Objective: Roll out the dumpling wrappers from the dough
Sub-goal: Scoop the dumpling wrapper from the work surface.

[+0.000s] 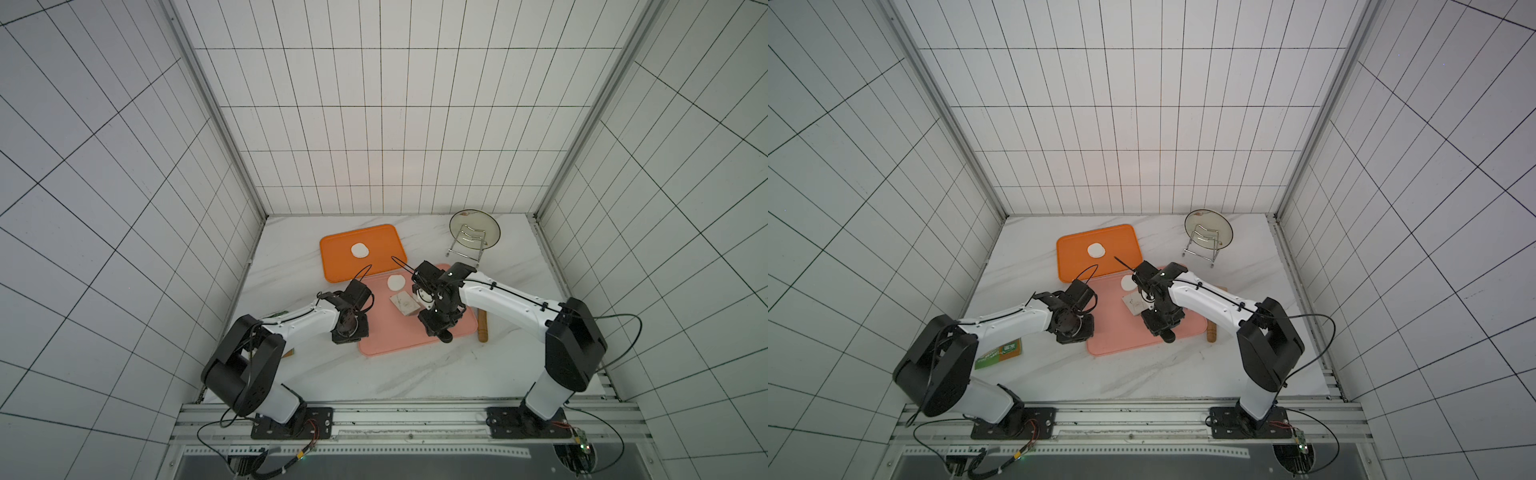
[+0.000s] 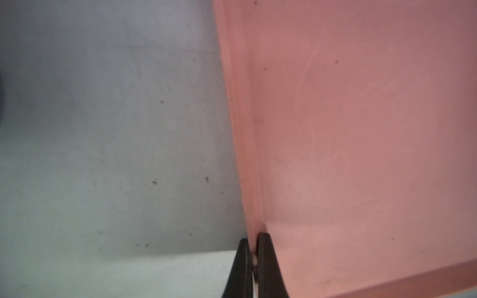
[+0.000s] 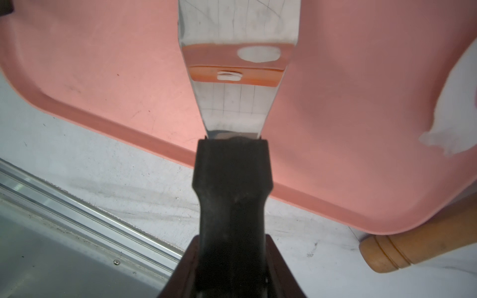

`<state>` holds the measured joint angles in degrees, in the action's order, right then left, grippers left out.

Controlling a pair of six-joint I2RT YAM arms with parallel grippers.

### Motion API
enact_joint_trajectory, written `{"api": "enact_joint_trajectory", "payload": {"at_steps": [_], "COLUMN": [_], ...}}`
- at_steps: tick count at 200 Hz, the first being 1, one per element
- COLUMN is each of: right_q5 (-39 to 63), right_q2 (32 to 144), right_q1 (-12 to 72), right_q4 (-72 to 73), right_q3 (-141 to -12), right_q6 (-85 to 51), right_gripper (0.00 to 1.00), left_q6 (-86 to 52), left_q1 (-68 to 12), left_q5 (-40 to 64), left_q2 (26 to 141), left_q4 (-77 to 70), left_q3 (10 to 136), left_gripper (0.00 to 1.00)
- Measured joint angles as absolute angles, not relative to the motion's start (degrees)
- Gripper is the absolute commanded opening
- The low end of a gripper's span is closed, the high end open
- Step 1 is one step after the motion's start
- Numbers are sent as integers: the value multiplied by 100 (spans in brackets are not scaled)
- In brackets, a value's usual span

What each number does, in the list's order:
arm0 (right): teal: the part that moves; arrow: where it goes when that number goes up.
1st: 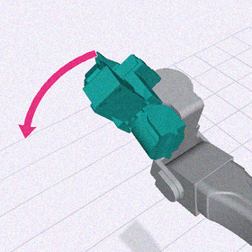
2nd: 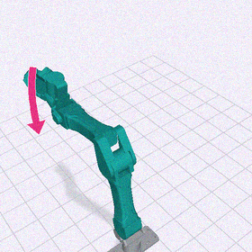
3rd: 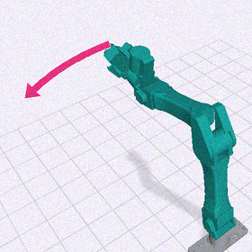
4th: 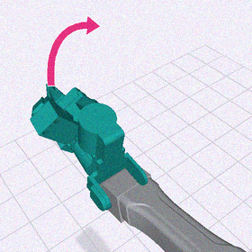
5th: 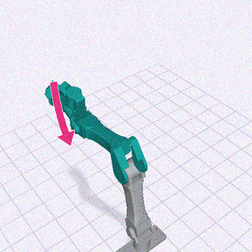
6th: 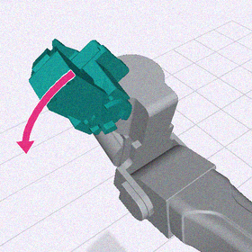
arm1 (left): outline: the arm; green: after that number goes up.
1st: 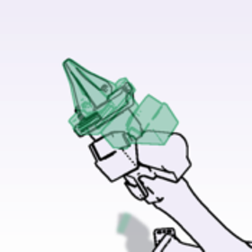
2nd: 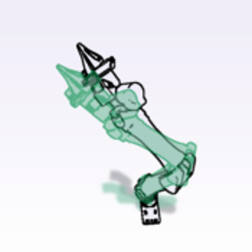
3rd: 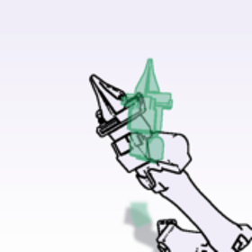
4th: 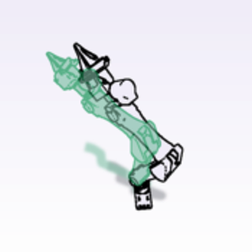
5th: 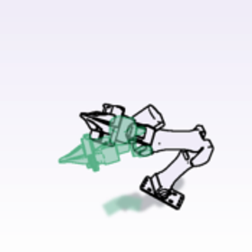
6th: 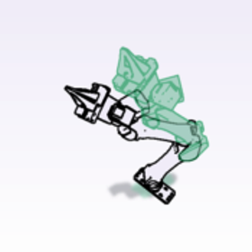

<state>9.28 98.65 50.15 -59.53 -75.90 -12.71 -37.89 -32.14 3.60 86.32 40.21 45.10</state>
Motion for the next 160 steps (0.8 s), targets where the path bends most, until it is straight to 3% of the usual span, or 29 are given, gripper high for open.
{"api": "enact_joint_trajectory", "payload": {"at_steps": [85,160], "right_q5": [746,373], "right_q2": [10261,10261], "right_q1": [4797,4797], "right_q4": [-5522,-4488], "right_q3": [-7749,-7124], "right_q6": [-1461,-1505], "right_gripper": [0,0], "left_q6": [-3789,-3789], "left_q1": [-3216,-3216], "left_q5": [373,405], "left_q2": [8632,8632], "left_q4": [4029,4064], "left_q3": [4517,4530], "left_gripper": [0,0]}}
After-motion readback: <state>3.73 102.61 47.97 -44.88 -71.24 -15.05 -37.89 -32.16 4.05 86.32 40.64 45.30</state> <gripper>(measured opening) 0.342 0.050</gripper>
